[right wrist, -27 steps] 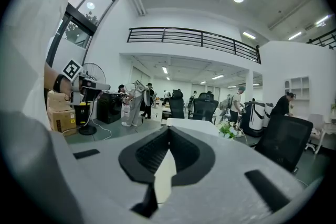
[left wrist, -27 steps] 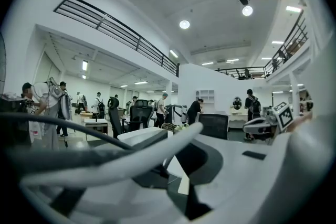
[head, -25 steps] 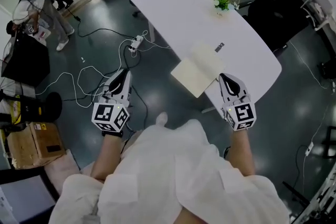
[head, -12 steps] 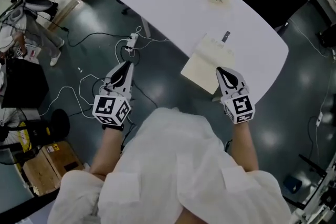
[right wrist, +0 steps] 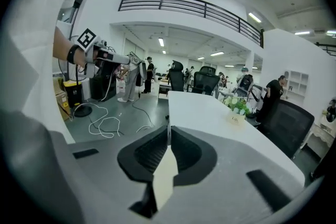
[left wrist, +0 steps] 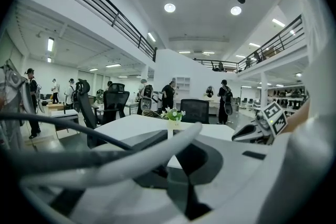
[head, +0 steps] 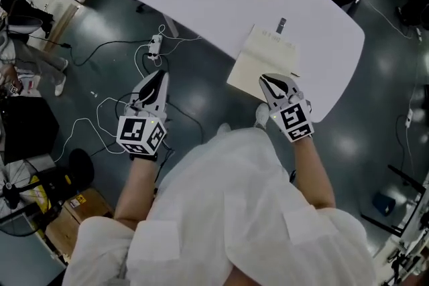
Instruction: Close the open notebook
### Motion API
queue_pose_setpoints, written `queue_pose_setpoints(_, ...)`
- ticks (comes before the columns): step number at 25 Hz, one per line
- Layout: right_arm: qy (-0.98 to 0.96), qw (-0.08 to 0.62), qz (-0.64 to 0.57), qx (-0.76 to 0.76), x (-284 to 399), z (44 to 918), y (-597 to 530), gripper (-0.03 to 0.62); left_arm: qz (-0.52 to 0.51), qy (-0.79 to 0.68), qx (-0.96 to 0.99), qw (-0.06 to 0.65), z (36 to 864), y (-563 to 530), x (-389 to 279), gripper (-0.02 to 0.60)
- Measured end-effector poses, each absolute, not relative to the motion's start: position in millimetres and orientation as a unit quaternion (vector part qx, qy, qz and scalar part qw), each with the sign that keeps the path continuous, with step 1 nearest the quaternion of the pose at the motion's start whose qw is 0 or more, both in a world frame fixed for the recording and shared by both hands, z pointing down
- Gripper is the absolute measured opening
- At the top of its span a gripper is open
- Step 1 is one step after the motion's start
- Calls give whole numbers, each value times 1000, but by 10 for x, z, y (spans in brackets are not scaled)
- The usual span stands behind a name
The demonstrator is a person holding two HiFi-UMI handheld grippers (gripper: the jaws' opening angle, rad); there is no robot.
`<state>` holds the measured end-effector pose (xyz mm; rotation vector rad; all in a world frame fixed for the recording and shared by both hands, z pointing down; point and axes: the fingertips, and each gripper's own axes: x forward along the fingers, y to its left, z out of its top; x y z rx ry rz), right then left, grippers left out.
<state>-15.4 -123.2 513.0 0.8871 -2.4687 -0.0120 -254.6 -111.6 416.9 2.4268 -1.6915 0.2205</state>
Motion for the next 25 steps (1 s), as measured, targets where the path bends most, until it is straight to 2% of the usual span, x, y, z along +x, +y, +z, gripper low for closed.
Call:
queue_pose_setpoints(17,-863,453,-2,224,-250,6325,-1049,103,84,-574,806,117,4450,-1039,-2555,31)
queue_pose_setpoints(25,-824,531,-14,200,-296,6764,-997,177,85,-572,807,119,4483,-979,-2610,31)
